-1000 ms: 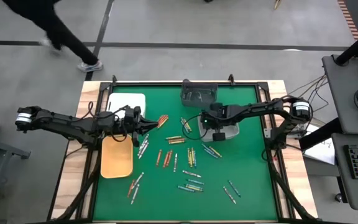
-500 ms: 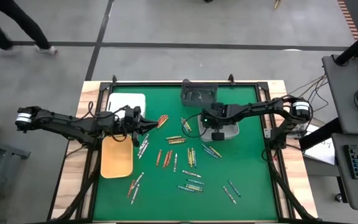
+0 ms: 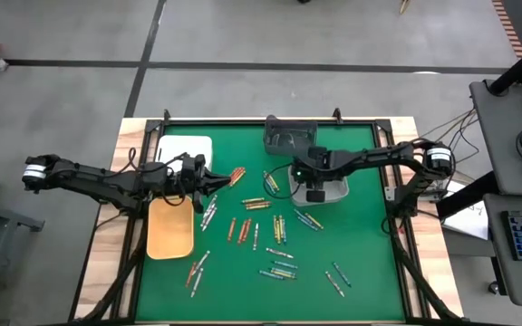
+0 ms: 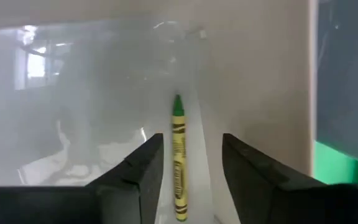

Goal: Sort crayons
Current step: Put the orange crayon into the orange bin

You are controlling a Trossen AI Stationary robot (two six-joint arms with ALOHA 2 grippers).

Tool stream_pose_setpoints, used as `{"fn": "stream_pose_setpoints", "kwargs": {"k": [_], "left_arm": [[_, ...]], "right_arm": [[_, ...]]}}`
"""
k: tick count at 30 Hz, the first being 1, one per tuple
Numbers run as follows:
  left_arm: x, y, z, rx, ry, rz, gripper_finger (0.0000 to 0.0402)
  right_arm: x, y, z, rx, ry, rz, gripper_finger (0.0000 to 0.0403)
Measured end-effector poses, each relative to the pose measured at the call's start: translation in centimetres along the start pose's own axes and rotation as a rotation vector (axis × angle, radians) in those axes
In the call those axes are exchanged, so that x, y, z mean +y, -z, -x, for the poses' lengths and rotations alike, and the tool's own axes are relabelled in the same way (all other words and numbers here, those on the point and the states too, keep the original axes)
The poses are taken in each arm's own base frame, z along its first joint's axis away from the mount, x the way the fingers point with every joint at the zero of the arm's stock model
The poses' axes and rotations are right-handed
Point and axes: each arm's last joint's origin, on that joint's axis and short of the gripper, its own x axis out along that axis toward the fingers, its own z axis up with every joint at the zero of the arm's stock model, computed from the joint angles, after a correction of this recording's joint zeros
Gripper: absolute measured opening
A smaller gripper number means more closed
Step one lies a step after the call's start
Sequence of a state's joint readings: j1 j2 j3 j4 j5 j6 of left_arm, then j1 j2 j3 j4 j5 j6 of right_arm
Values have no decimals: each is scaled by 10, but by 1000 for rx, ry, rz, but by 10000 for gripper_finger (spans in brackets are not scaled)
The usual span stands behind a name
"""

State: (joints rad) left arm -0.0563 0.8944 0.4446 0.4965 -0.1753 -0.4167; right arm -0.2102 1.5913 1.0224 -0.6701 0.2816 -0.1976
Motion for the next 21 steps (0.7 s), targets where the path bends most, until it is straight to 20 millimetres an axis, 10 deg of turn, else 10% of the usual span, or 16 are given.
{"fn": "stream_pose_setpoints", "kwargs": {"k": [12,21], "left_arm": [[-12,9,-11,-35,54,107,0],[-25,37,-17,130,69,386,0]], "right_arm": [[-5,-23,52,35,-184,-147,150],[34,-23,92,56,-467,-141,127]]}}
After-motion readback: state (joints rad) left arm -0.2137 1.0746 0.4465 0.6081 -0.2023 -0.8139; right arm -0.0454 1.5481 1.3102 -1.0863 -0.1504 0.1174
